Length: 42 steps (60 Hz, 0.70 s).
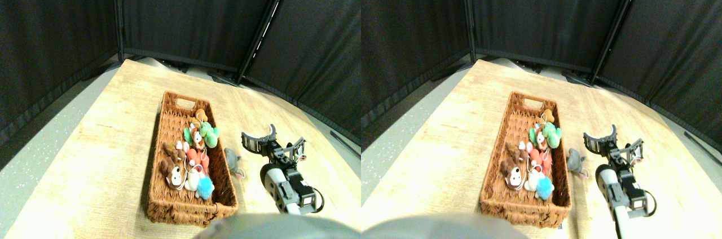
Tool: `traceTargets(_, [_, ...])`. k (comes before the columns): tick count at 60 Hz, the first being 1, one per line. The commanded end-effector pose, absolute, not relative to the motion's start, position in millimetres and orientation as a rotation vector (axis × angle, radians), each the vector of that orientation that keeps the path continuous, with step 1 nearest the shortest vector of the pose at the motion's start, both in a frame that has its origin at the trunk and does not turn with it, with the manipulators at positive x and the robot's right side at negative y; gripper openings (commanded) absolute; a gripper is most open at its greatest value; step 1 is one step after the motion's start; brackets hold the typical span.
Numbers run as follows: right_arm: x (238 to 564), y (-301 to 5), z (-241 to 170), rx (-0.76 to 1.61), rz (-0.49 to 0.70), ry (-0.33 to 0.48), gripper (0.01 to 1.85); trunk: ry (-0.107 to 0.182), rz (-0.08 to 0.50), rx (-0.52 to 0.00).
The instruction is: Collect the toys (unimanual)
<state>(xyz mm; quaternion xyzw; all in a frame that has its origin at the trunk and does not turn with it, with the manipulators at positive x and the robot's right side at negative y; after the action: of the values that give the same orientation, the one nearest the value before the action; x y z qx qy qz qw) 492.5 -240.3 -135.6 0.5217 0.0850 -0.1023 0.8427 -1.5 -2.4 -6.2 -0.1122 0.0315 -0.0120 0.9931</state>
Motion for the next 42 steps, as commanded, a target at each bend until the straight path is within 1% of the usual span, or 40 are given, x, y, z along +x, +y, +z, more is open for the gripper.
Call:
traceTargets(1, [482.8, -241.7, -132.6, 1.134, -0.202, 0.218, 0.99, 0.065, -0.027, -0.231])
traceTargets(2, [481.5, -243.3, -134.1, 1.133, -0.188, 0.234, 0.99, 0.068, -0.027, -0.229])
traceTargets(4, [480.7, -243.8, -134.7, 1.135, -0.182, 0.24, 0.99, 0.068, -0.027, -0.229])
traceTargets(9, [472.4, -246.5, -139.6, 1.158, -0.157, 0.28, 0.84, 0.068, -0.027, -0.229])
traceTargets(12, [468.4, -248.4, -142.8, 1.188, -0.166, 0.31, 0.82, 0.07, -0.025, -0.234])
traceTargets(21, [460.5, -249.9, -147.1, 1.21, -0.161, 0.361, 0.87, 0.076, -0.018, -0.244])
traceTargets(24, [456.4, -247.3, -148.2, 1.238, -0.172, 0.393, 0.86, 0.077, -0.016, -0.25])
traceTargets(26, [456.1, -246.7, -148.5, 1.241, -0.174, 0.397, 0.86, 0.078, -0.015, -0.252])
traceTargets(29, [454.5, -243.3, -150.9, 1.248, -0.182, 0.418, 0.81, 0.079, -0.012, -0.255])
traceTargets(33, [454.9, -237.3, -158.6, 1.235, -0.157, 0.474, 0.74, 0.08, -0.008, -0.261])
traceTargets(36, [454.0, -233.0, -163.5, 1.239, -0.178, 0.511, 0.77, 0.082, -0.004, -0.265])
traceTargets(42, [452.9, -228.7, -172.9, 1.274, -0.182, 0.556, 0.79, 0.085, 0.003, -0.272])
